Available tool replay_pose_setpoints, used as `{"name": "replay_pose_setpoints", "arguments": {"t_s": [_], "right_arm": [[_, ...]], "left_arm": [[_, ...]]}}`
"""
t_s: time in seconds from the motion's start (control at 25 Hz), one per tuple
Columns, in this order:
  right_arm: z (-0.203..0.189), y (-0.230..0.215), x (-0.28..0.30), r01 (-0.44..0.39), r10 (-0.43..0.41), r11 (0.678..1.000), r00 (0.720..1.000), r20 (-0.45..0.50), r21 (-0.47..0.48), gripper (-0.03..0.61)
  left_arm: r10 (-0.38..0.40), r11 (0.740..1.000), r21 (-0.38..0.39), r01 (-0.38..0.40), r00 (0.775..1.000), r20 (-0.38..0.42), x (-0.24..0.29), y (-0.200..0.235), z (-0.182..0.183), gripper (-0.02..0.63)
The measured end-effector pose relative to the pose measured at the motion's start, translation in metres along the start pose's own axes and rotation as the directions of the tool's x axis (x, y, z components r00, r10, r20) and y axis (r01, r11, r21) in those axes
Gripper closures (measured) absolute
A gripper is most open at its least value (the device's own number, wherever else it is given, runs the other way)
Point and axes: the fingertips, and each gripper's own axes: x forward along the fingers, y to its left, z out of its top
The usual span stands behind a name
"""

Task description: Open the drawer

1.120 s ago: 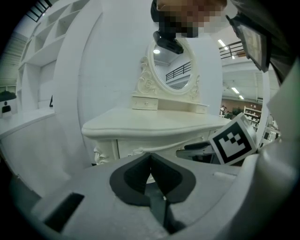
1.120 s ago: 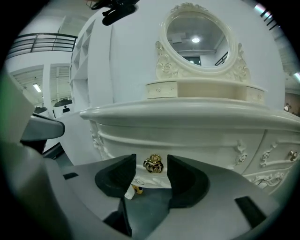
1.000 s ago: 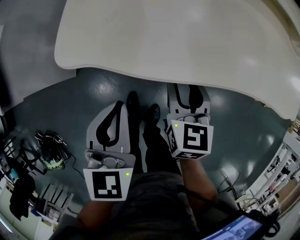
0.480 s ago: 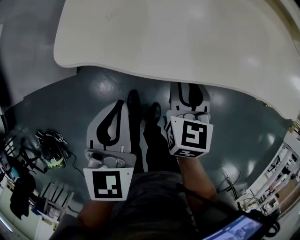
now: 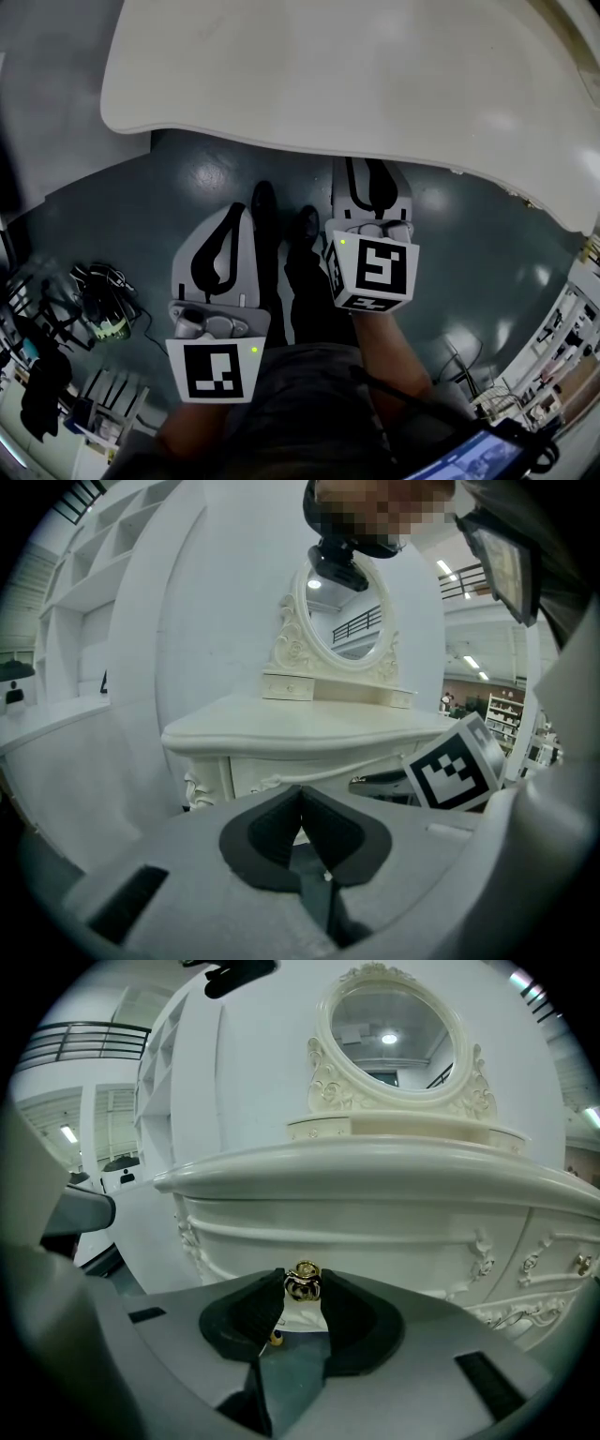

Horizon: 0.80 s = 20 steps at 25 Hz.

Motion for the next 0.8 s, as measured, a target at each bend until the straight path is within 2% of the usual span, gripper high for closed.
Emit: {"name": "replay_pose_setpoints", "arguments": {"t_s": [0.8], "right_arm": [[-0.018, 0.01, -0.021, -0.049, 0.049, 0.999, 0.999, -0.006, 0.009, 0.454]], "left_arm": [[0.022, 1.0, 0.013, -0.022, 0.999, 0.033, -0.008, -0.018, 0.002, 0.598]]}}
